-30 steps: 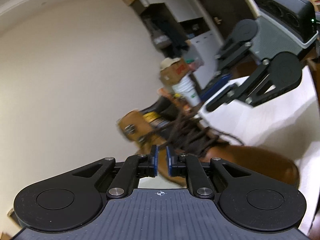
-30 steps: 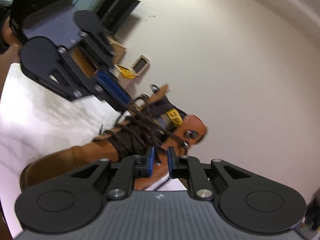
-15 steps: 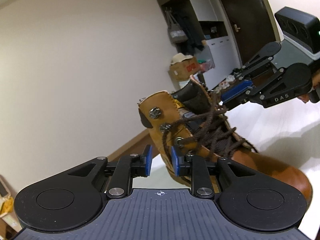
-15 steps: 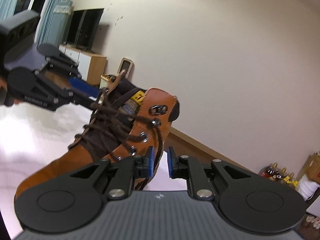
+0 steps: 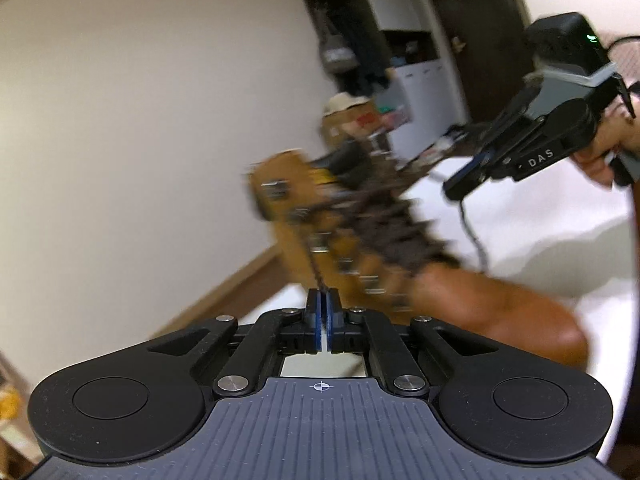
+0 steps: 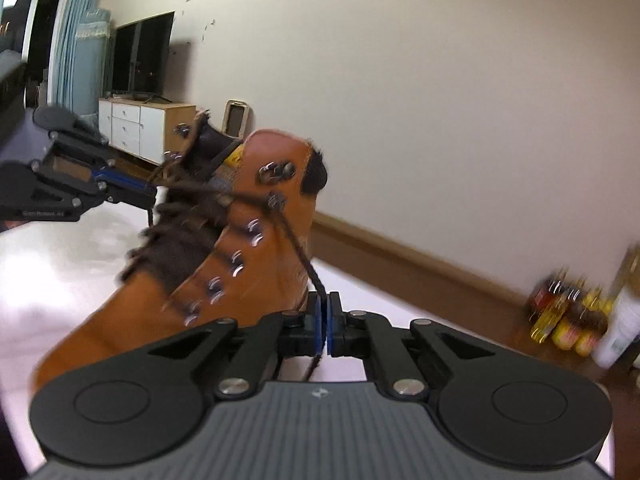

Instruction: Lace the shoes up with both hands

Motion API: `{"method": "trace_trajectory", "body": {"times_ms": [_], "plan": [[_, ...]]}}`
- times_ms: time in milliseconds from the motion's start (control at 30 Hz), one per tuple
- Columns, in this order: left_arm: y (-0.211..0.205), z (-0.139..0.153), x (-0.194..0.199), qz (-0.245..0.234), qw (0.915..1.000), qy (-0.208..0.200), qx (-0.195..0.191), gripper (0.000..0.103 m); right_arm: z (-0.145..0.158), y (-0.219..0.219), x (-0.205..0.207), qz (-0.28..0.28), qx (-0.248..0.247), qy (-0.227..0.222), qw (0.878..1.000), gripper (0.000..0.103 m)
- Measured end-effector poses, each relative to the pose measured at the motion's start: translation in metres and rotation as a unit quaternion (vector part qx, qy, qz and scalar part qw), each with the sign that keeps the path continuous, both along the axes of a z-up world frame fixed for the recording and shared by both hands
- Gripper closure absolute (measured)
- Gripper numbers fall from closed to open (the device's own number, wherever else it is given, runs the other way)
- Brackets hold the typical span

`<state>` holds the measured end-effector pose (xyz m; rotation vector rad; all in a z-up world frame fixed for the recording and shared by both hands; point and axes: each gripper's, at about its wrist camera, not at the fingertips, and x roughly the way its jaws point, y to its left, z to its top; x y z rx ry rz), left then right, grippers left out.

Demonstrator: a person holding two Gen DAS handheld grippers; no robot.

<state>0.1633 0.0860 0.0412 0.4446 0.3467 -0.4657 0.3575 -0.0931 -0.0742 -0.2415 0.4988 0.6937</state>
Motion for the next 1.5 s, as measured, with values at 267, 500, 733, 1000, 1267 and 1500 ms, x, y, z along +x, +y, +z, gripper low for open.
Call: {"method": "trace_trajectory", "body": {"times_ms": [267, 500, 733, 1000, 1267, 1500], "plan": [[-0.013, -0.002, -0.007, 0.010, 0.9999, 0.000, -0.006, 0.101, 0.004, 0.010, -0.009, 0.042, 0.104, 0.083, 0.990, 0.101], [-0.013, -0.009, -0.016, 0.039, 0.9992, 0.011, -0.003, 0.095, 0.010, 0.007, 0.004, 0.039, 0.214, 0.158, 0.963, 0.101], [-0.019, -0.017, -0.028, 0.065, 0.9967, 0.043, 0.019, 0.095, 0.001, 0.003, 0.014, 0.018, 0.276, 0.201, 0.940, 0.100], [-0.023, -0.022, -0.032, 0.083, 0.9946, 0.062, 0.011, 0.095, -0.007, 0.001, 0.021, -0.002, 0.323, 0.234, 0.917, 0.100], [-0.024, -0.022, -0.033, 0.090, 0.9932, 0.073, 0.013, 0.095, -0.003, 0.004, 0.017, -0.011, 0.308, 0.228, 0.923, 0.100], [-0.023, -0.025, -0.033, 0.095, 0.9925, 0.076, 0.015, 0.095, -0.005, 0.008, 0.017, -0.016, 0.298, 0.229, 0.927, 0.100]]}}
